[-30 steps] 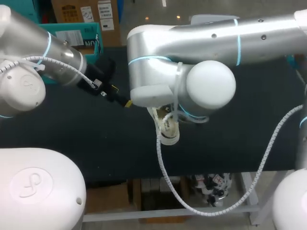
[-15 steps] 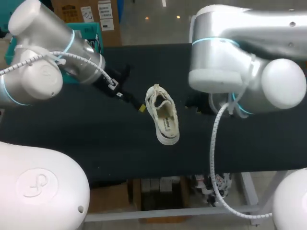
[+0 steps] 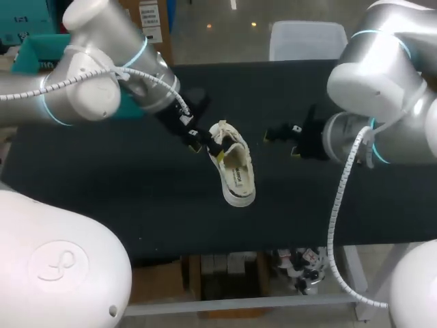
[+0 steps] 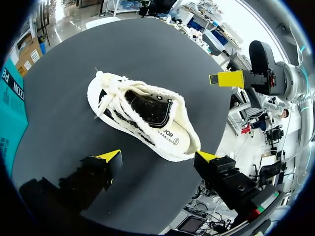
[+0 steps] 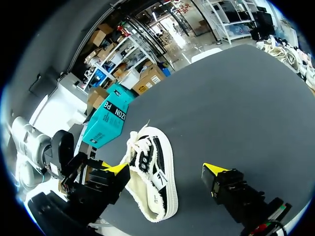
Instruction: Open the shoe tongue, take the insole out of the shoe, put the insole back into the shoe, and pack the shoe into the shoebox
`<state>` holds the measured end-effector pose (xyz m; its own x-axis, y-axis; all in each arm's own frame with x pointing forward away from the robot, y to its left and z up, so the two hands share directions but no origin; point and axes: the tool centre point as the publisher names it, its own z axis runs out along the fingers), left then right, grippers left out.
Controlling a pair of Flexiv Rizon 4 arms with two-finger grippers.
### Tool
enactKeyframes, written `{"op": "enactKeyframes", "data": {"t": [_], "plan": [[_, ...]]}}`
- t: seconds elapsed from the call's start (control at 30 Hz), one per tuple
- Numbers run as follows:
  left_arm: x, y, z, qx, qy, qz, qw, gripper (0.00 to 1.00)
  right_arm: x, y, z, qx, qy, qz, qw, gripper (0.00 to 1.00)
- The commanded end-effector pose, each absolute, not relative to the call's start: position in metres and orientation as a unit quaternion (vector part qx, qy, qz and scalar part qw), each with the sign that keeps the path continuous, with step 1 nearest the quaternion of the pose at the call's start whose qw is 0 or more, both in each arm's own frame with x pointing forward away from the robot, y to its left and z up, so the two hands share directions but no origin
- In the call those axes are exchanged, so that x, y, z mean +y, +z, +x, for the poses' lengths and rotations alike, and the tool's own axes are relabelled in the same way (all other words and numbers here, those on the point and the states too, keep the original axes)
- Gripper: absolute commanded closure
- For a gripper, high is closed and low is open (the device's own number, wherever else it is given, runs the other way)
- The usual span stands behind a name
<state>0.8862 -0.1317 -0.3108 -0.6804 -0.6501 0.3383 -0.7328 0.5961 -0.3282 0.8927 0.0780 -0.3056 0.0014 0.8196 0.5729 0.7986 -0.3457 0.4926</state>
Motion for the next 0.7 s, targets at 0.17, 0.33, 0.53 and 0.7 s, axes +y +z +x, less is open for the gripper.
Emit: {"op": "enactKeyframes", "data": {"t": [0.17,0.33,0.53,0.7], "plan": [[-0.135,-0.311,0.89,-0.895,0.195,0.386,0.105,0.0,0.073,-0.304,0.898,0.651,0.347,0.65,-0.182,0.0],[-0.152,-0.312,0.89,-0.855,0.199,0.469,0.094,0.0,0.067,-0.305,0.907,0.713,0.32,0.589,-0.207,0.0],[-0.163,-0.32,0.882,-0.828,0.193,0.524,0.057,0.0,0.058,-0.308,0.924,0.75,0.303,0.527,-0.261,0.0],[-0.164,-0.323,0.875,-0.825,0.186,0.532,0.039,0.0,0.05,-0.306,0.938,0.743,0.286,0.525,-0.301,0.0]]}}
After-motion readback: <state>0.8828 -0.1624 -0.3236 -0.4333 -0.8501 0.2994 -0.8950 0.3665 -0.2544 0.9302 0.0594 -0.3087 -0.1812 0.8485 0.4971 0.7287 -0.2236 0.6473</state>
